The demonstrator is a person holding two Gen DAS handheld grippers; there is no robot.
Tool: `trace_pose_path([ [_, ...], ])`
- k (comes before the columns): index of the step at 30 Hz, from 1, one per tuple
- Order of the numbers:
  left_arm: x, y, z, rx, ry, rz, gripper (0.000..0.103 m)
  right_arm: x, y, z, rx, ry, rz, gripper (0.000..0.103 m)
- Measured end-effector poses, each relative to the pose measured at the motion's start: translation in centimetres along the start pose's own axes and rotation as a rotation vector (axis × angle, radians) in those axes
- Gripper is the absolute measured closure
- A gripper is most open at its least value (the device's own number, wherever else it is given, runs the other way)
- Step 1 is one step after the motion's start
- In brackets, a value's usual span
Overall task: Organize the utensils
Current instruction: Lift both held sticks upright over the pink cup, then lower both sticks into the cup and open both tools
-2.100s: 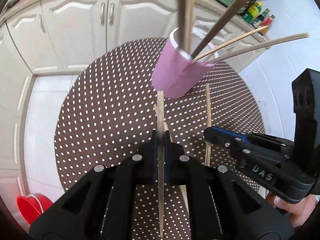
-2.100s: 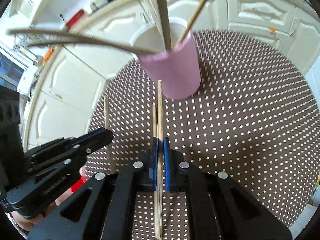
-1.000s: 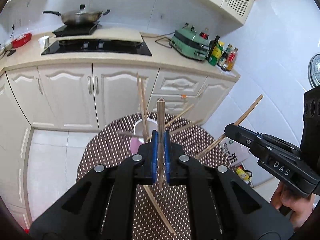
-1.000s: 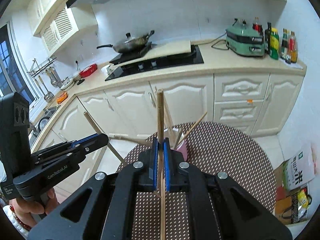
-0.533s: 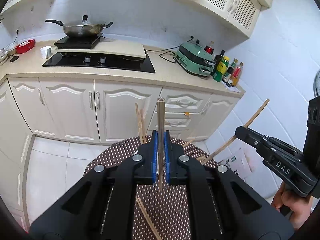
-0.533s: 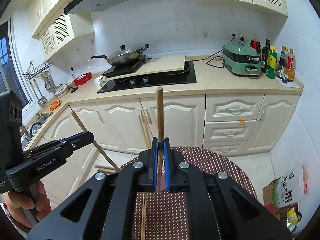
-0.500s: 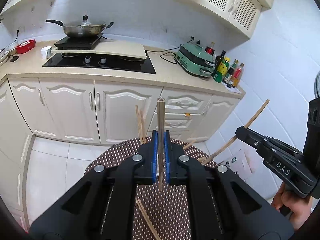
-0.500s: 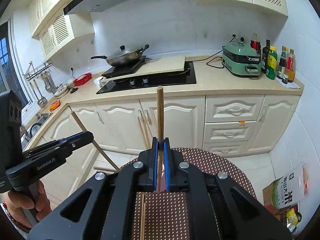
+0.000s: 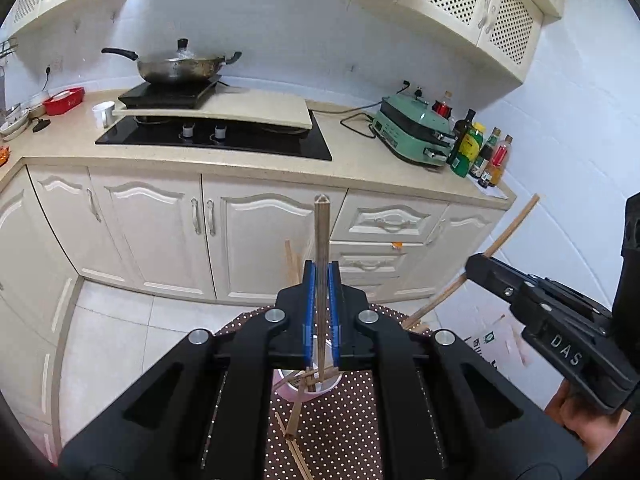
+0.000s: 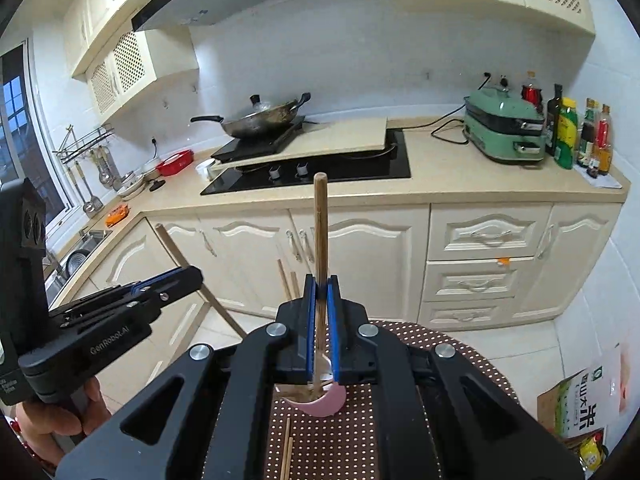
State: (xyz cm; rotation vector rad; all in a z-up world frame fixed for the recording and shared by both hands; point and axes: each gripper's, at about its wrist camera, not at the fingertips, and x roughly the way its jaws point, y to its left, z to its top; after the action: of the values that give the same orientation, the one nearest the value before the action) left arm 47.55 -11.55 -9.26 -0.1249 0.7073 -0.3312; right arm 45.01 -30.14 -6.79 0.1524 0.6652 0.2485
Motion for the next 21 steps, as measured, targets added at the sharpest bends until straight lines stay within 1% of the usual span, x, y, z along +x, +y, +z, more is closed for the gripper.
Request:
trace_pose_path([
  [6, 1.4, 0.4, -1.2, 0.005, 0.042, 0.016, 0.097, 1.5, 0.4, -1.2, -0.005, 0.046, 0.013, 0.099],
  [12, 2.5, 0.8, -2.5, 0.0, 0.099, -0.005, 0.096, 2.4, 1.0, -2.7, -0.013, 0.086, 0.011, 0.099],
  [21, 3.7, 0.6, -4.4, 0.021, 0.182, 0.0, 0.096, 3.4, 1.5, -4.9, -0.014, 0.152, -0.009, 0.098],
])
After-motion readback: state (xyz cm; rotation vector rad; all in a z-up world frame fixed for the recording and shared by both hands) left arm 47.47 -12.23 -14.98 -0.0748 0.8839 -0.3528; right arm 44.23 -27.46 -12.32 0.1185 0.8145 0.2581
